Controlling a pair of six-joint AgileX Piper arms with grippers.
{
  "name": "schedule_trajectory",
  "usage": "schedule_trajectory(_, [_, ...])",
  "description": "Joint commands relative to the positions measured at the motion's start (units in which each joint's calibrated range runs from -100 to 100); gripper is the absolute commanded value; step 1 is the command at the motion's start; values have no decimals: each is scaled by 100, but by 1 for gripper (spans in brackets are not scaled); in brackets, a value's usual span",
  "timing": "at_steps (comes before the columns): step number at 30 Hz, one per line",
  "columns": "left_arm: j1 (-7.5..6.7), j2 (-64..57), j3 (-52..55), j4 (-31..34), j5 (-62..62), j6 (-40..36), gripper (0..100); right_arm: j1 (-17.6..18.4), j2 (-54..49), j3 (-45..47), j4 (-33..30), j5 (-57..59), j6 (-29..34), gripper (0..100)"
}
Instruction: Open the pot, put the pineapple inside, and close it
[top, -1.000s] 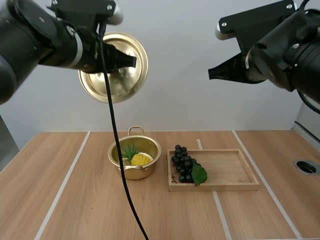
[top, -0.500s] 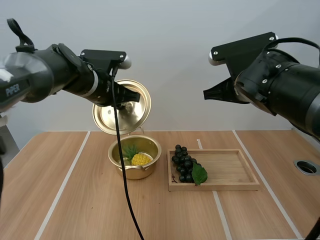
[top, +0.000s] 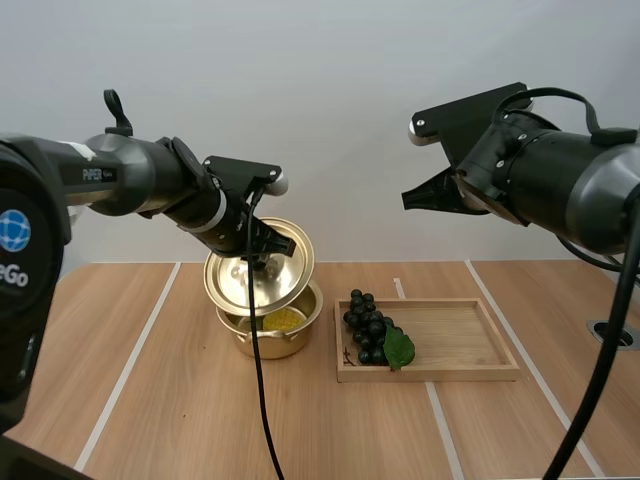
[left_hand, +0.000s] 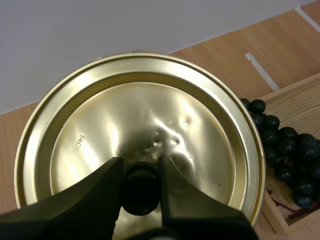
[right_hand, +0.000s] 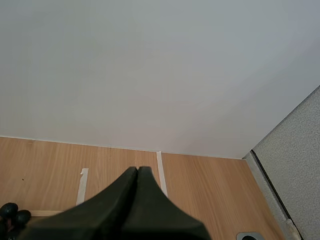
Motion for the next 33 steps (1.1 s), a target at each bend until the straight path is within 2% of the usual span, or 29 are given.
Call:
schedule_trajectory(1, [-30,86,108,65,-390,22,0,-81,78,25,-50,-192,10,0])
schedule_trajectory(18, [-53,496,109,-166,-531,262,0,-93,141,25,-50,-439,10,0])
schedule_trajectory(20, [-109,496,109,-166,-576,273,0,-93,141,25,-50,-439,10,0])
schedule_trajectory(26, [-393,496,109,-16,-758,383,0,-93,141,25,-50,-404,10,0])
schedule_trajectory(33, [-408,496,109,299,-805,243,0,-93,141,25,-50,-300,10,0])
